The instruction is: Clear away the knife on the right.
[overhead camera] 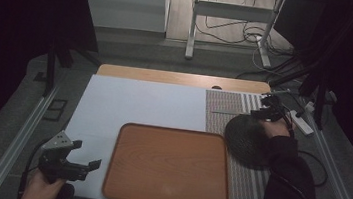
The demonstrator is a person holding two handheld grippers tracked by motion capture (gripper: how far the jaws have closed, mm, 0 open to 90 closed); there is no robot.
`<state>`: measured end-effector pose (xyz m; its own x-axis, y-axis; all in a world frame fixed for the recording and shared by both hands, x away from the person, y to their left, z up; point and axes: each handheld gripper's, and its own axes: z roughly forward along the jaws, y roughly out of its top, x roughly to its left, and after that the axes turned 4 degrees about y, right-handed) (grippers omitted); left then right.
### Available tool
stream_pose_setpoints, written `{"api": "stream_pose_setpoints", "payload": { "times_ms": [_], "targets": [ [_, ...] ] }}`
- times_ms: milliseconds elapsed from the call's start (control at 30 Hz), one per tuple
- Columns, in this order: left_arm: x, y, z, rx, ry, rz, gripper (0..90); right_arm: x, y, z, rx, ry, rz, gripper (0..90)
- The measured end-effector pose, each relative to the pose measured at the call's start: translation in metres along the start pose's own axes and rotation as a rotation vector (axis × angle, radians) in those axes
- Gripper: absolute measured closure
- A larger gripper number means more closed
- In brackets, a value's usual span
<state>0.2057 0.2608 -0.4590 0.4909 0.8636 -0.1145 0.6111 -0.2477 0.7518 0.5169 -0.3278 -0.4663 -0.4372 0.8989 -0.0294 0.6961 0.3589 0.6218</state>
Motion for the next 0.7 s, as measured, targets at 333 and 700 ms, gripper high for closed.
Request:
{"api": "stream_pose_setpoints", "payload": {
  "times_ms": [333,700],
  "targets": [
    [0.000,0.000,0.000,0.004,0.001,0.008,2.8,-0.020,0.013,0.016,0.039,0.035,-0.003,89.7],
    [-0.001,0.000,0.001,0.006,0.001,0.013,2.8,-0.036,0.015,0.043,0.088,-0.055,0.006,89.7]
  ]
}}
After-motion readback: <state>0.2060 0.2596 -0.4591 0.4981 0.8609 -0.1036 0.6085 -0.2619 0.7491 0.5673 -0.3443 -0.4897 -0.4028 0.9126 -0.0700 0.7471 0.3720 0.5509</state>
